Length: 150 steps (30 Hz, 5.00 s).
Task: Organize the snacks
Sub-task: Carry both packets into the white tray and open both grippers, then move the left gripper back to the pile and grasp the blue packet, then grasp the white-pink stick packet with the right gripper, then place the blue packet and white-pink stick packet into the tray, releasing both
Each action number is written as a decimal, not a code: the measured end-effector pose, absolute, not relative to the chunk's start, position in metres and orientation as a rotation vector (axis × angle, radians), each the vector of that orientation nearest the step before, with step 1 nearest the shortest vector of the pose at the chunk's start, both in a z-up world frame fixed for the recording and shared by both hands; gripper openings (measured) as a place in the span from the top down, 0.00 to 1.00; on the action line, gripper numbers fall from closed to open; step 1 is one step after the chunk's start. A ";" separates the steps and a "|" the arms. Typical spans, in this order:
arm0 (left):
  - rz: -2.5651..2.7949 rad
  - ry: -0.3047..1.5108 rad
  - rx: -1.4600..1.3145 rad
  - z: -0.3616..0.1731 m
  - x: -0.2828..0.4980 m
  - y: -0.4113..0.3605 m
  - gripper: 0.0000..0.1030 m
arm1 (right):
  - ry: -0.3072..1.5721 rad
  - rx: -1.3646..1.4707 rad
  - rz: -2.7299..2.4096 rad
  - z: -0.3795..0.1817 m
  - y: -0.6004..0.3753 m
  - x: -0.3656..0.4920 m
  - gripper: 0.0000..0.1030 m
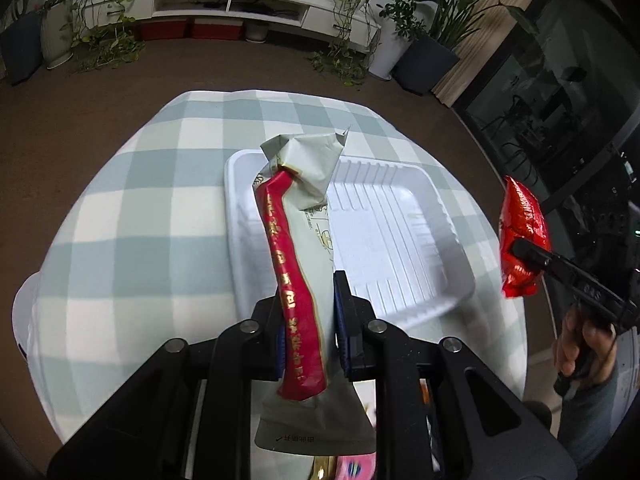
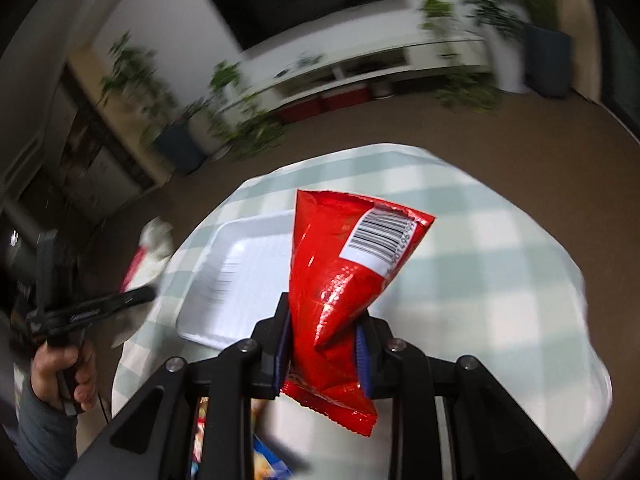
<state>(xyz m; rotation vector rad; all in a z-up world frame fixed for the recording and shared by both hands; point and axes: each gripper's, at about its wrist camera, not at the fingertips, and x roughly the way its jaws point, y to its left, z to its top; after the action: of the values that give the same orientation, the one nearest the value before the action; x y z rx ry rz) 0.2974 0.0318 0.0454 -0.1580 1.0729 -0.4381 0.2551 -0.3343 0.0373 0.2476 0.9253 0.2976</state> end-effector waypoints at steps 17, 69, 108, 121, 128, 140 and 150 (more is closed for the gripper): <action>-0.380 1.171 0.007 -0.035 0.335 -0.033 0.82 | 1.095 0.074 0.228 -0.044 -0.303 0.319 0.65; -0.292 0.970 -0.033 -0.001 0.002 -0.013 0.03 | 0.809 0.176 0.204 0.000 -0.288 -0.032 0.07; -0.523 0.995 -0.235 -0.008 -0.012 0.018 0.57 | 1.004 0.115 0.153 -0.033 -0.274 0.014 0.31; -0.542 1.015 -0.236 -0.017 -0.014 0.015 0.57 | 1.076 0.022 0.105 -0.049 -0.277 0.029 0.50; -0.540 1.017 -0.234 -0.016 -0.014 0.016 0.57 | 1.080 -0.027 0.112 -0.049 -0.276 0.031 0.65; -0.544 1.030 -0.221 -0.019 -0.013 0.013 0.57 | 1.097 -0.072 0.133 -0.048 -0.278 0.030 0.71; -0.543 1.004 -0.268 -0.006 -0.007 0.033 0.57 | 1.016 0.150 0.142 -0.023 -0.319 0.022 0.78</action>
<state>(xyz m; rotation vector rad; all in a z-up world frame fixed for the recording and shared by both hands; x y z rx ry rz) -0.0069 0.0329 -0.0058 -0.2679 1.0043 -0.5427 0.0224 -0.3187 -0.0226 0.1504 1.0160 0.1422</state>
